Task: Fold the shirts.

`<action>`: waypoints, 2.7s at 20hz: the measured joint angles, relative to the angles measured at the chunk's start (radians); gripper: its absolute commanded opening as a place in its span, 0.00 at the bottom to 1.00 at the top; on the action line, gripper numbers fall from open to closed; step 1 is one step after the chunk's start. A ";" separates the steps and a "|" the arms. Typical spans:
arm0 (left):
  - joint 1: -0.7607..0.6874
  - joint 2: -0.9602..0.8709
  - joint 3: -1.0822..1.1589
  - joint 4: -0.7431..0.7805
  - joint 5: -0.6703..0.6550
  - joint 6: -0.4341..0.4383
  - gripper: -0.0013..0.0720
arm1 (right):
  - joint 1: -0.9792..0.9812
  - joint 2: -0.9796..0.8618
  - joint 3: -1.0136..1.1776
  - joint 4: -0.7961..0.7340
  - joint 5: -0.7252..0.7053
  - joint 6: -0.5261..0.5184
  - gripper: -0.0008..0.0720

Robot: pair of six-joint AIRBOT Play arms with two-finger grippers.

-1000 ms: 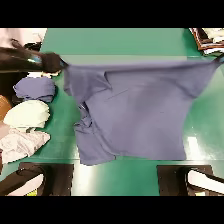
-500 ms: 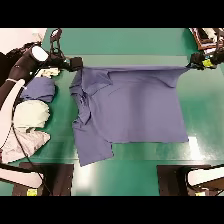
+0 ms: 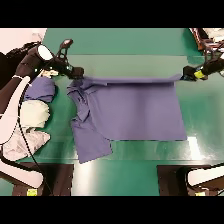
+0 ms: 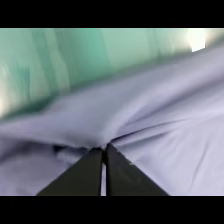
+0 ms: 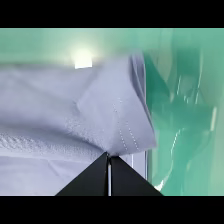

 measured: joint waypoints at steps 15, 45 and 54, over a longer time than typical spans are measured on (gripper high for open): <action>0.038 0.088 -0.110 0.030 -0.148 -0.079 0.84 | -0.020 0.097 -0.190 0.009 0.050 -0.006 0.44; 0.088 0.533 -0.952 -0.240 0.125 0.089 0.07 | -0.507 0.515 -0.959 0.011 0.197 -0.088 0.62; 0.088 0.536 -0.948 -0.247 0.090 0.087 0.06 | -0.423 0.492 -1.041 0.108 0.098 -0.125 0.03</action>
